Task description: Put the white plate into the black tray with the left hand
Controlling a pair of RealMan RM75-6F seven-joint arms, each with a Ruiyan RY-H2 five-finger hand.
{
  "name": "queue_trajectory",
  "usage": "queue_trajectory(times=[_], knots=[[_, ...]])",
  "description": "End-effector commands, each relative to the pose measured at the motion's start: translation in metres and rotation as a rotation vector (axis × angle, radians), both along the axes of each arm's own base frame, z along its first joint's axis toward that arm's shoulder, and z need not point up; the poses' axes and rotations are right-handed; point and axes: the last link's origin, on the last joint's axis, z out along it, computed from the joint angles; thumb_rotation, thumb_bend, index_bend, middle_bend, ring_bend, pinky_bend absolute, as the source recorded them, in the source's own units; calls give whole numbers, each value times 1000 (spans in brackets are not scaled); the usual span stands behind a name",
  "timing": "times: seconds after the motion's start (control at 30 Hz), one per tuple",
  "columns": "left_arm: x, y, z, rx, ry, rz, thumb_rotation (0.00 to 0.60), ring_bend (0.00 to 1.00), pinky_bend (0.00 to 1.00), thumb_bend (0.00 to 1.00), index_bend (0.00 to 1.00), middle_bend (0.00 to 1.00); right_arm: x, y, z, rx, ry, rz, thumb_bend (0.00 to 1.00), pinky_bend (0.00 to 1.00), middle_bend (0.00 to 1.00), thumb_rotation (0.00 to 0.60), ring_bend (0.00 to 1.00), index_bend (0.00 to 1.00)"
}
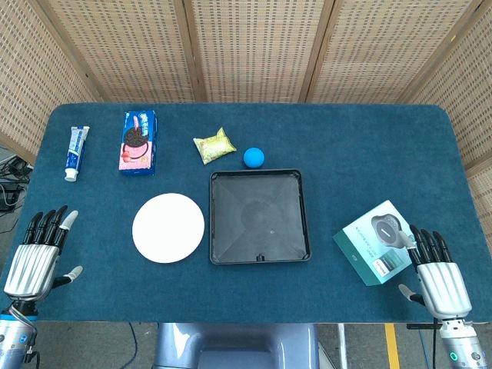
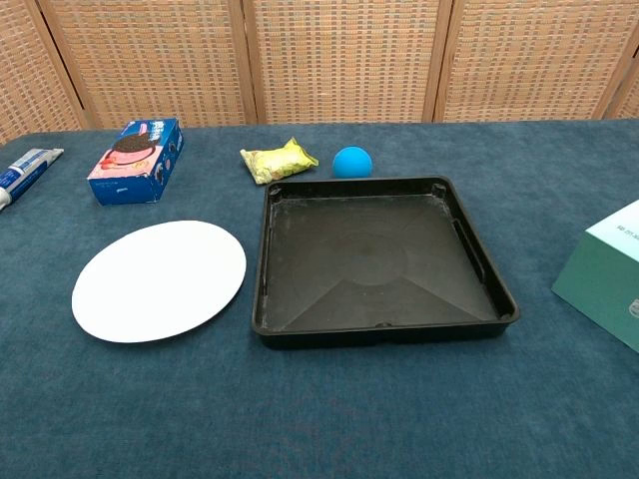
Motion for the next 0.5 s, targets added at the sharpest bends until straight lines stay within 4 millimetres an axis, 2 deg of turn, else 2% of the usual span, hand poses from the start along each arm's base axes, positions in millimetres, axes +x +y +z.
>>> queue_trajectory(times=[0.03,0.5], knots=[[0,1,0,4,0,1,600,0,0,60,0,0,0,0,0,0,2,1,169,0,0,600,0,20],[1,3,-4,17,-5,-15,600,0,0,60,0,0,-1,0,1,-5,-3,-1,169,0,0,600,0,49]])
